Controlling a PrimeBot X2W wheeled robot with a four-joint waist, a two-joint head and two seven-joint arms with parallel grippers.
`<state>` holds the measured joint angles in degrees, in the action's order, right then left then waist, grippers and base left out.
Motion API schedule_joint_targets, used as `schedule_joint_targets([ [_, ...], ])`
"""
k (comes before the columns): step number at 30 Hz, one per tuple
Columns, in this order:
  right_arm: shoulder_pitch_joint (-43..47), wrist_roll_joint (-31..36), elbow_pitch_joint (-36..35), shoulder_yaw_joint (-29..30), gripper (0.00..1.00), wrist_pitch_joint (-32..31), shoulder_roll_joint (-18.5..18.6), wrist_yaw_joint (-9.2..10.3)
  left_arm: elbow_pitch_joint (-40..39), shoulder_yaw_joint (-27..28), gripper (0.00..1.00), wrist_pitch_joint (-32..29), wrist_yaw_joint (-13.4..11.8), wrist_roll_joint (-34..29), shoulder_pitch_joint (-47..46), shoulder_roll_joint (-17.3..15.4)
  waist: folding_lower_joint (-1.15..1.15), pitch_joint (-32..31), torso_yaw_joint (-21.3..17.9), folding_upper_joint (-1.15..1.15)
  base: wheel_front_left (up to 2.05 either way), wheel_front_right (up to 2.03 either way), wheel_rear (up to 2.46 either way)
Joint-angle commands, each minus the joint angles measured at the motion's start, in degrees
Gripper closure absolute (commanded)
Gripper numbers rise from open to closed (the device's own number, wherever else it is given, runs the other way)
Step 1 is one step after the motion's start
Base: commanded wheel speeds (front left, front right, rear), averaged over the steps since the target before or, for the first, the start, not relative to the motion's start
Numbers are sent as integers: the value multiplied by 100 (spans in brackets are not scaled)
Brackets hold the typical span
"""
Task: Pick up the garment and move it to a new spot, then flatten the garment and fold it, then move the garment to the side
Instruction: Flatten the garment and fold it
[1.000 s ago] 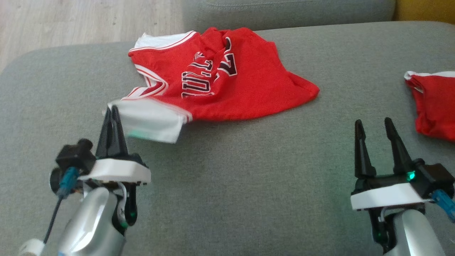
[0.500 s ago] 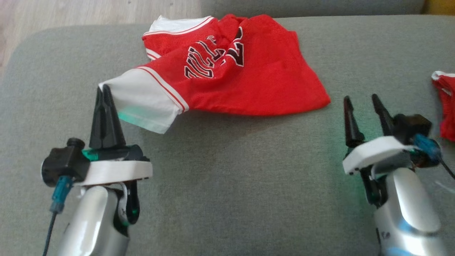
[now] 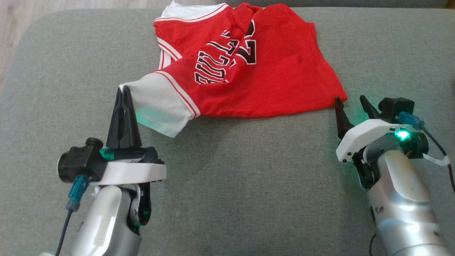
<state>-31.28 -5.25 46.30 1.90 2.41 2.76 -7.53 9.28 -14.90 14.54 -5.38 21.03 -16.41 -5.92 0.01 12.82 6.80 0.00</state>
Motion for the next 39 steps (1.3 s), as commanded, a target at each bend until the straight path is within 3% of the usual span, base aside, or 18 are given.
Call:
schedule_joint_targets([
  [1, -237, 77, -3, -118, 0, -7, 11, 4, -146, 200, 100, 45, 50, -90, -292, -8, -1, 28, 23, 0, 0, 0, 0],
  [15, -699, 15, 1073, -301, 0, 195, 11, 4, -58, 318, 100, 46, 232, -244, -363, 160, -1, 86, 141, 0, 0, 0, 0],
  [16, -724, 0, 1132, -322, 5, 214, 11, 4, -46, 334, 100, 46, 242, -256, -363, 164, -1, 81, 143, 0, 0, 0, 0],
  [17, -747, -13, 1190, -354, 63, 224, 11, 4, -34, 350, 100, 46, 250, -268, -362, 168, -1, 75, 145, 0, 0, 0, 0],
  [18, -766, -11, 1244, -396, 77, 239, 11, 4, -19, 367, 100, 46, 255, -279, -359, 171, -1, 66, 146, 0, 0, 0, 0],
  [19, -779, -10, 1291, -429, 100, 266, 11, 4, 0, 382, 100, 46, 259, -290, -355, 174, -1, 52, 144, 0, 0, 0, 0],
  [30, -754, -189, 1319, -593, 100, 766, 11, 4, 307, 606, 100, 44, 301, -187, -287, 94, -1, -419, -53, 0, 0, 0, 0],
  [39, -777, -290, 421, -643, 100, 816, 52, 4, -84, 951, 100, -295, 291, 62, -589, -247, -1, -958, -367, 0, 0, 0, 0],
])
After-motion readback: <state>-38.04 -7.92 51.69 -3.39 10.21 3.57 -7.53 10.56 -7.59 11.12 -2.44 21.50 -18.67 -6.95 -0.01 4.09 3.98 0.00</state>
